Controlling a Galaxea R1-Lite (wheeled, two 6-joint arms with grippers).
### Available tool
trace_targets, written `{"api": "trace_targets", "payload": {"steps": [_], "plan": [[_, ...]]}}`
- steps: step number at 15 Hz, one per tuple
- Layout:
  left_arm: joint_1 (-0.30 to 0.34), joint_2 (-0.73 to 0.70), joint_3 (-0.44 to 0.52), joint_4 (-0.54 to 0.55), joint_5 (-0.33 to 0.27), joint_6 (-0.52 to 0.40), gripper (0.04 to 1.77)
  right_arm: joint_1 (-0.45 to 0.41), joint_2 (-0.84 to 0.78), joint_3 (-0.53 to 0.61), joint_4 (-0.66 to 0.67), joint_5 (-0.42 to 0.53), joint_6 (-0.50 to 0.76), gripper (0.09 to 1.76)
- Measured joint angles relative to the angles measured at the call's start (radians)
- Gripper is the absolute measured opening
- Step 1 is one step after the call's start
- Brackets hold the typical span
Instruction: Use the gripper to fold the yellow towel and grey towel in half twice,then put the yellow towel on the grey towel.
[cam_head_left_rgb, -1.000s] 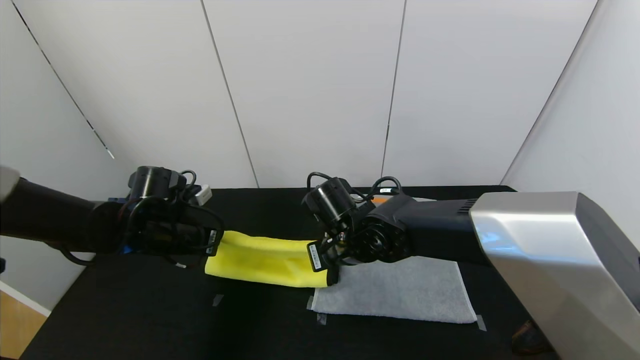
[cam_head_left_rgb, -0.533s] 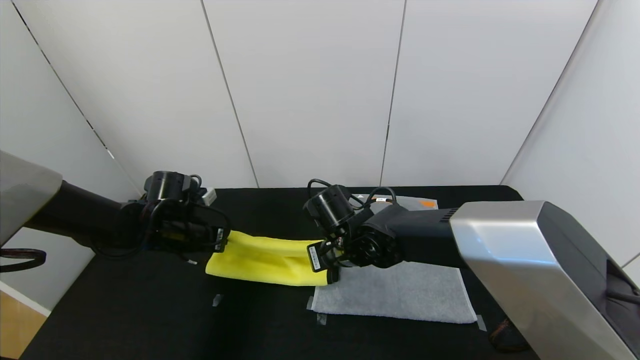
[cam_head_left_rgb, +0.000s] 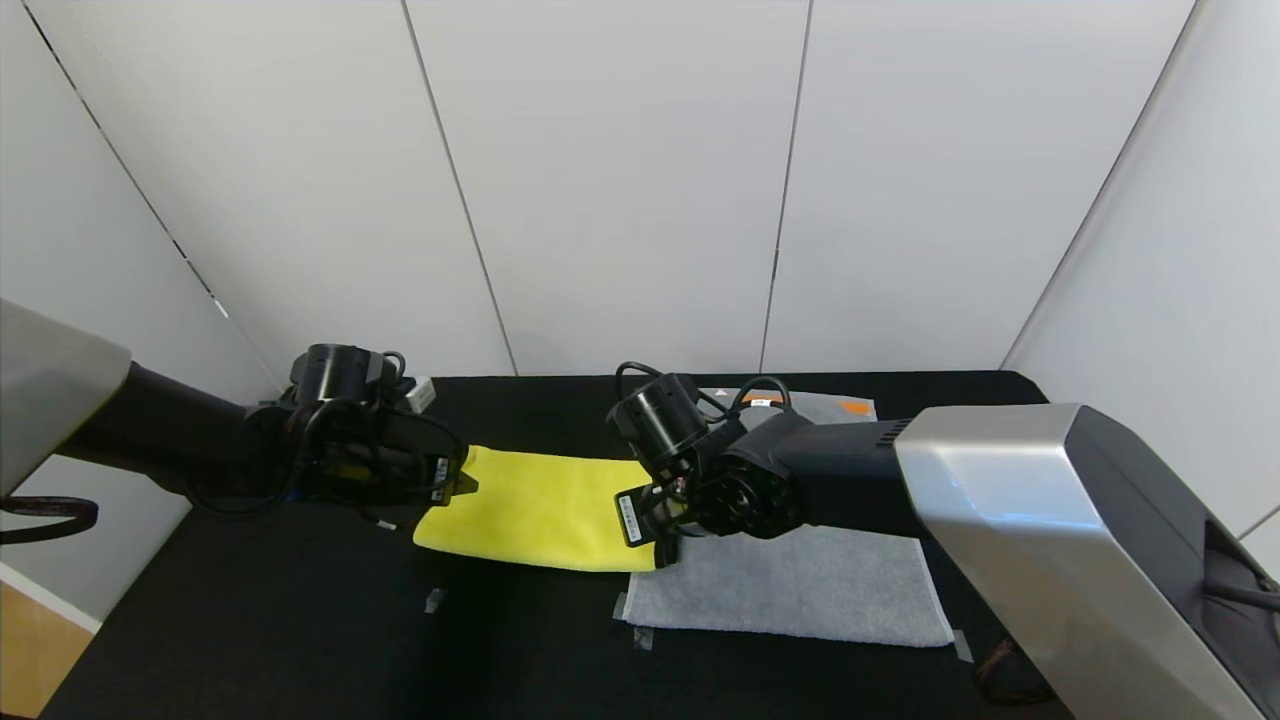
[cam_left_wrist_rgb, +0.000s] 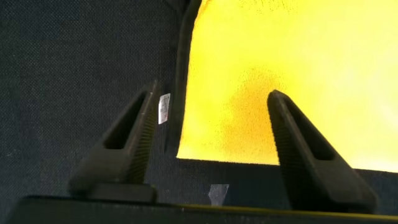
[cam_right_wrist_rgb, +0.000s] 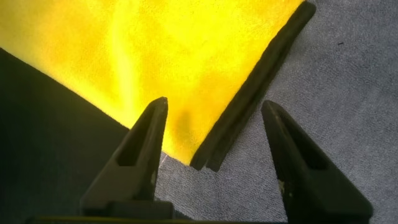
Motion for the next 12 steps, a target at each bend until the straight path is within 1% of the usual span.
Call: {"api": "trace_targets", "payload": {"steps": [10,11,12], "plan": [[0.000,0.000,0.000,0.000,0.000,0.000,1.24,0.000,0.000,0.000,0.000,0.000,0.000,1.13],[0.010,-0.006,0.012,0.017,0.004,0.019,1.42,0.001,-0.013,0.002,0.010,0.003,0.006,1.38],[0.011,-0.005,0.012,0.018,0.004,0.020,1.43,0.001,-0.015,0.002,0.012,0.003,0.006,1.39]]}}
